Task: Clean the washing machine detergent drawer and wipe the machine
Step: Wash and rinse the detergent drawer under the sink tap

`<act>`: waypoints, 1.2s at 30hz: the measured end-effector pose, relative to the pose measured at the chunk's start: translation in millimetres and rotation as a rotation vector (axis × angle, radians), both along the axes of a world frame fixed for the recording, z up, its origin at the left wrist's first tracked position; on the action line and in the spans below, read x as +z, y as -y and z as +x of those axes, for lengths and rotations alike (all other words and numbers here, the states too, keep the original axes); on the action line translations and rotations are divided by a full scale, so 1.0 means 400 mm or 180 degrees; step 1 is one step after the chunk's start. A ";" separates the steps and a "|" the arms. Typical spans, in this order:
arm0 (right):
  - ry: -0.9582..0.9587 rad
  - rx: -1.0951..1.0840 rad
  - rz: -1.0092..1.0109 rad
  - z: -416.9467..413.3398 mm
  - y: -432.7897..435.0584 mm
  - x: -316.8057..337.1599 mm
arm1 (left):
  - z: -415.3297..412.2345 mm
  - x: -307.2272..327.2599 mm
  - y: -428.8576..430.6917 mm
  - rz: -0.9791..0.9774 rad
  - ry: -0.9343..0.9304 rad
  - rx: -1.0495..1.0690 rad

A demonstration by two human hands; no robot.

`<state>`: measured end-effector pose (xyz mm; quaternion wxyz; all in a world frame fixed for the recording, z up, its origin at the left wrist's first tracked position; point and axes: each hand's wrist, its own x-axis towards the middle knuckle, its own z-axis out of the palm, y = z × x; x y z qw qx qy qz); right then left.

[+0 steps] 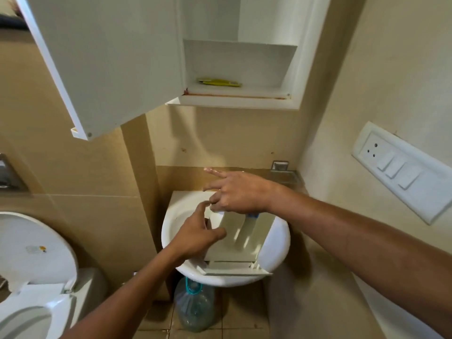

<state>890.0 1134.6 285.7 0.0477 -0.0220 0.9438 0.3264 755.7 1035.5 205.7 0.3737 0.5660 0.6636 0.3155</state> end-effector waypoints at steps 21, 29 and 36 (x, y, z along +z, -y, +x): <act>-0.5574 -0.1277 -0.4153 0.225 0.036 0.120 | 0.000 0.361 -0.045 0.2165 0.1353 -0.0332; -0.3168 -0.5864 -0.6368 0.234 0.110 -0.364 | -0.074 -0.174 -0.010 -0.1913 0.2063 0.0511; -0.3552 -0.4541 -0.5839 0.212 0.038 -0.176 | -0.056 -0.023 -0.053 -0.1459 0.2501 0.0791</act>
